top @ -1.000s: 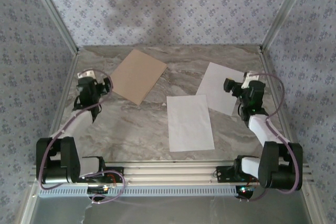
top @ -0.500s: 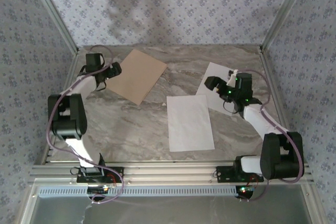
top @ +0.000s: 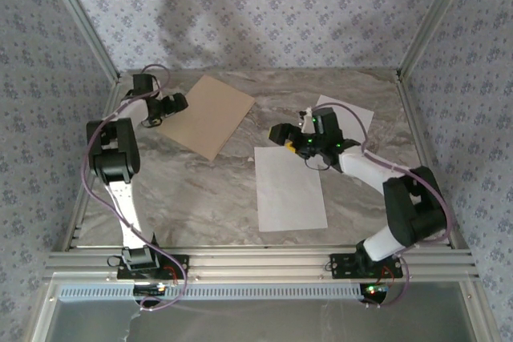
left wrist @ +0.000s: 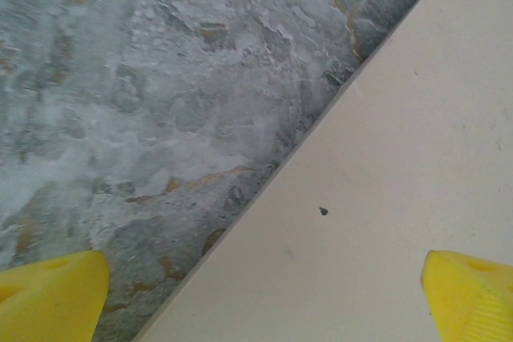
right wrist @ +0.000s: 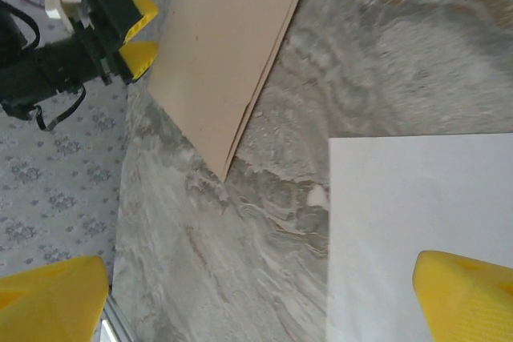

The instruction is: Put the files into the folder

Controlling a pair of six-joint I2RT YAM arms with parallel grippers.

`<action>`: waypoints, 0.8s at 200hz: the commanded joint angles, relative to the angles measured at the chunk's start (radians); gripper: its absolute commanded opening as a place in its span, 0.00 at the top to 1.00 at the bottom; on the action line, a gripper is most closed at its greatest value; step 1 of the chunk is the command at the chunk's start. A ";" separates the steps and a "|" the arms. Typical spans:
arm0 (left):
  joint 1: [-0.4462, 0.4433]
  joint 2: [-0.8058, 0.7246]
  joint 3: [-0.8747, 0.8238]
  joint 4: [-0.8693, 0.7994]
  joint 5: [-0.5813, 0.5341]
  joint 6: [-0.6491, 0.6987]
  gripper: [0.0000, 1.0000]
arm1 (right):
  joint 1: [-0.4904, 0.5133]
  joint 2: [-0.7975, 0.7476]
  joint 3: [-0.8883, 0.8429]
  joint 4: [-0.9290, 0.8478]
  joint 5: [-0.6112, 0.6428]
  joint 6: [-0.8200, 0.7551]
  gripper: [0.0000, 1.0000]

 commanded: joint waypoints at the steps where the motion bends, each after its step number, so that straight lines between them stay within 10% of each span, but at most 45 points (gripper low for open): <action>1: 0.001 0.036 0.058 -0.044 0.085 0.029 0.00 | 0.054 0.084 0.091 0.033 -0.001 0.047 0.03; 160: -0.091 -0.044 -0.021 -0.083 0.166 0.079 0.04 | 0.111 0.596 0.604 -0.088 -0.021 0.110 0.14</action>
